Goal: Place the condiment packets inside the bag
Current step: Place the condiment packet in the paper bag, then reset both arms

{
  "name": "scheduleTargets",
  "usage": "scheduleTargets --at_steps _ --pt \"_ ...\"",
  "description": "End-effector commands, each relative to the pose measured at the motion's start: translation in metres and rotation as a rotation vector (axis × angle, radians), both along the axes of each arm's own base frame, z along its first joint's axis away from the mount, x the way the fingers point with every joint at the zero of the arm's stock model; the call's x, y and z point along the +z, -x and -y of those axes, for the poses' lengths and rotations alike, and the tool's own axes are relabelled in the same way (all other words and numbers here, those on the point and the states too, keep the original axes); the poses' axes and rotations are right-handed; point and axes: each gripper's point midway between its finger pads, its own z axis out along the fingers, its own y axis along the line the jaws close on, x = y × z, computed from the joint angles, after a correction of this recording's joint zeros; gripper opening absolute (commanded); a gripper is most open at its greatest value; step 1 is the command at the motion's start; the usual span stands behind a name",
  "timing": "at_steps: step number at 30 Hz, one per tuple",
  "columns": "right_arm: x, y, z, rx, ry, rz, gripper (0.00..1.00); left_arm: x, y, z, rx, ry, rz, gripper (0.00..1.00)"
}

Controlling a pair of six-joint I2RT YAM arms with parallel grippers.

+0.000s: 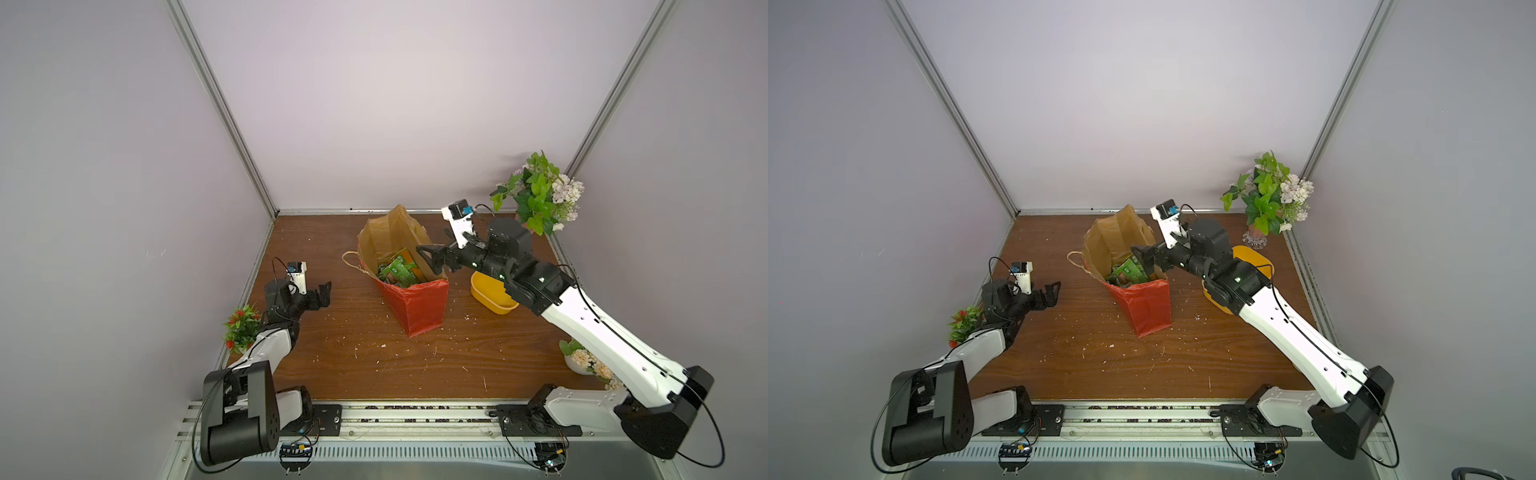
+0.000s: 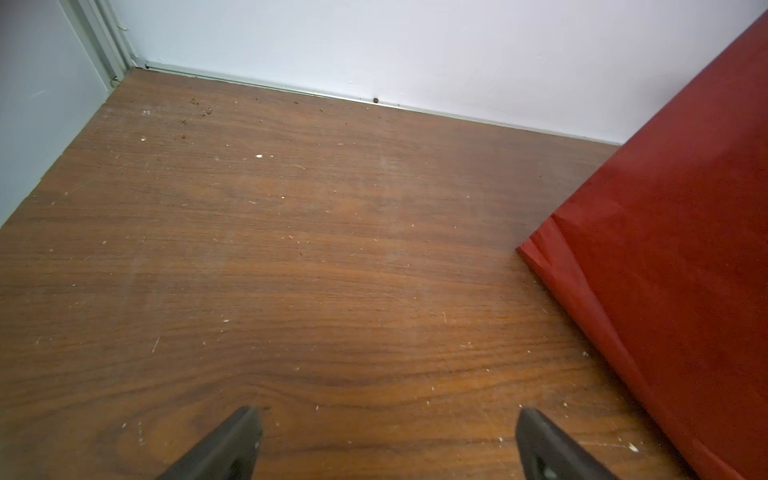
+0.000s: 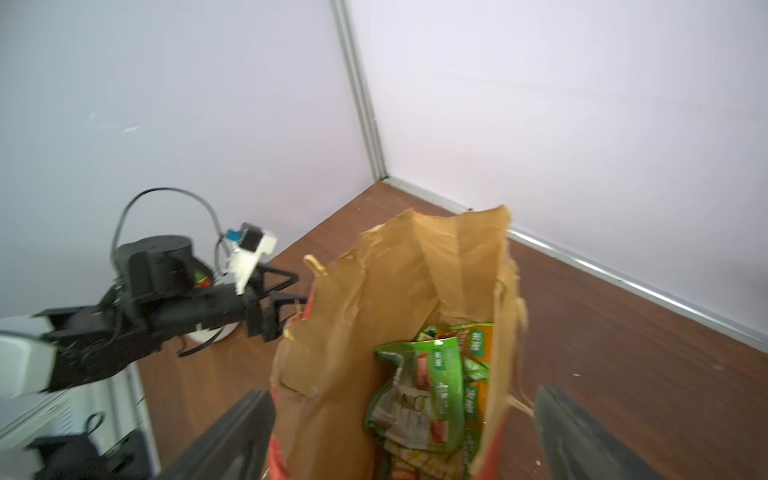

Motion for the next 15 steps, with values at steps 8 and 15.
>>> scheduleTargets --at_steps 8,15 --pt "-0.109 -0.009 0.168 -0.696 0.002 0.285 0.99 0.016 -0.005 -0.025 0.194 0.016 0.190 0.99" --pt "-0.162 0.005 0.224 -0.880 0.105 0.342 0.99 0.025 -0.013 -0.026 0.253 -0.073 0.256 0.99"
